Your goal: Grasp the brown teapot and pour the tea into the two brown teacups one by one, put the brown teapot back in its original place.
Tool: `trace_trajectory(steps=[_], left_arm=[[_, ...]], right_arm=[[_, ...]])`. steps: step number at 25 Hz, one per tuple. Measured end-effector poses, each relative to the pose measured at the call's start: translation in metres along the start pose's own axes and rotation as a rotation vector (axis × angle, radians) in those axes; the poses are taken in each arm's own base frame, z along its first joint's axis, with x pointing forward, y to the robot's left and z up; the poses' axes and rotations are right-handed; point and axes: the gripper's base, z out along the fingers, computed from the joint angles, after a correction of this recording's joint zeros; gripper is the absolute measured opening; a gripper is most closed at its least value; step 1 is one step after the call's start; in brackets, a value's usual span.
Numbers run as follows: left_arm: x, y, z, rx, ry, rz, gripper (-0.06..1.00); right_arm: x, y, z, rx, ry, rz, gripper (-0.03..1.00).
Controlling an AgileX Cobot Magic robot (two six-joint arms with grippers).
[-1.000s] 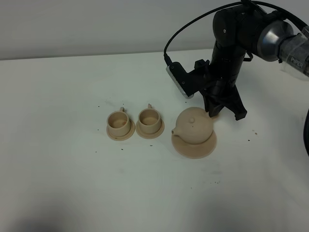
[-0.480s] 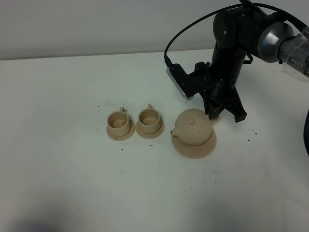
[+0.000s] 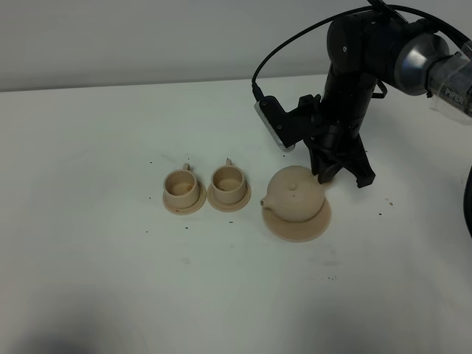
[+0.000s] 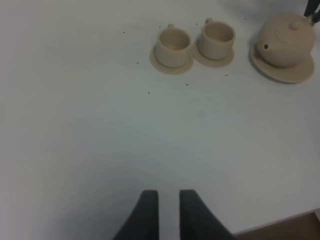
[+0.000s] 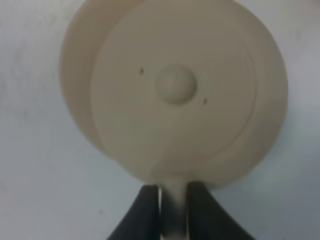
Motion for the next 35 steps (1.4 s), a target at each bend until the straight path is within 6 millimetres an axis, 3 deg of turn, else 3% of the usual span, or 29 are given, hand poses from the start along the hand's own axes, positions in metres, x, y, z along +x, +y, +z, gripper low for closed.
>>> trace_trajectory(steps=[8,35], left_arm=[[0.0000,0.0000,0.0000,0.000,0.000,0.000,0.13],[0.0000,0.0000,0.0000,0.000,0.000,0.000,0.13]], right_arm=[[-0.0030,0.0000,0.0003,0.000,-0.009,-0.002,0.23],[0.0040,0.0061,0.0086,-0.028,0.083,0.003,0.23]])
